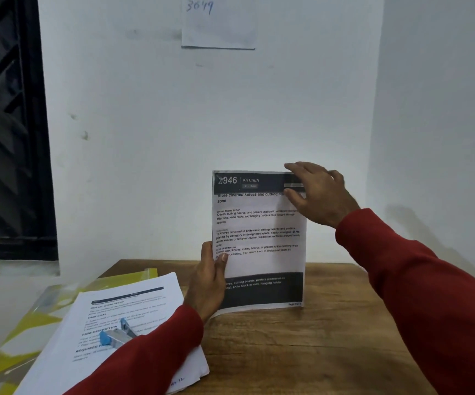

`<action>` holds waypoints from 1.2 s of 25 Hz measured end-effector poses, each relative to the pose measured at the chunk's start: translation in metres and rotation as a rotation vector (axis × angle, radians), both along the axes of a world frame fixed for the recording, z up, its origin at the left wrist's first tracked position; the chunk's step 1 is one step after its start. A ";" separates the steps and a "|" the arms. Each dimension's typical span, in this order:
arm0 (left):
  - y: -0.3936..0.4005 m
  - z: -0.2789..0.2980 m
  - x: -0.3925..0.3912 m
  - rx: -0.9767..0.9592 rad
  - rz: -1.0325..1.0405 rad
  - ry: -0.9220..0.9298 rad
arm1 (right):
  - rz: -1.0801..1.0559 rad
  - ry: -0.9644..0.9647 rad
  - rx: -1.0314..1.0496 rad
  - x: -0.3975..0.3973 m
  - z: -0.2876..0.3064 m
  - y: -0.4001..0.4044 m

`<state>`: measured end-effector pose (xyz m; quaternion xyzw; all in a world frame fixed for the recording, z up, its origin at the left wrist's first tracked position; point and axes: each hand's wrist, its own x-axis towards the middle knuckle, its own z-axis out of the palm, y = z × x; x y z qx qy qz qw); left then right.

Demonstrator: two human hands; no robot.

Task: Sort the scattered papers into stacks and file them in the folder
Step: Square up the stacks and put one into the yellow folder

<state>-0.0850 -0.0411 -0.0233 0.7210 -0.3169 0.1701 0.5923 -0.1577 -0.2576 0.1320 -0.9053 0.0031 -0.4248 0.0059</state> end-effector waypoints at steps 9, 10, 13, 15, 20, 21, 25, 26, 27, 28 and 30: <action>-0.003 0.000 -0.001 -0.056 -0.071 0.050 | 0.462 -0.027 1.174 0.006 -0.063 -0.003; -0.003 0.001 -0.001 -0.055 -0.081 0.053 | 0.467 -0.041 1.191 0.006 -0.064 -0.002; -0.003 0.000 0.003 -0.055 -0.092 0.064 | 0.449 -0.020 1.238 0.008 -0.080 -0.001; -0.004 -0.002 0.004 -0.059 -0.088 0.070 | 0.456 0.049 1.262 0.009 -0.100 0.002; -0.004 -0.003 0.002 -0.063 -0.076 0.076 | 0.450 0.077 1.290 0.010 -0.124 0.002; -0.004 -0.003 0.001 -0.060 -0.080 0.089 | 0.453 0.090 1.282 0.011 -0.126 0.001; -0.006 -0.004 0.002 -0.024 -0.083 0.093 | 0.470 0.133 1.216 0.013 -0.133 0.002; -0.007 -0.005 0.004 -0.017 -0.080 0.091 | 0.463 0.112 1.201 0.014 -0.134 0.001; -0.008 -0.007 0.006 -0.010 -0.071 0.089 | 0.452 0.091 1.183 0.016 -0.136 0.000; -0.008 -0.008 0.009 -0.001 -0.063 0.089 | 0.436 0.075 1.166 0.017 -0.136 -0.001; -0.006 -0.007 0.013 0.027 -0.060 0.104 | 0.406 0.051 1.151 0.018 -0.138 -0.001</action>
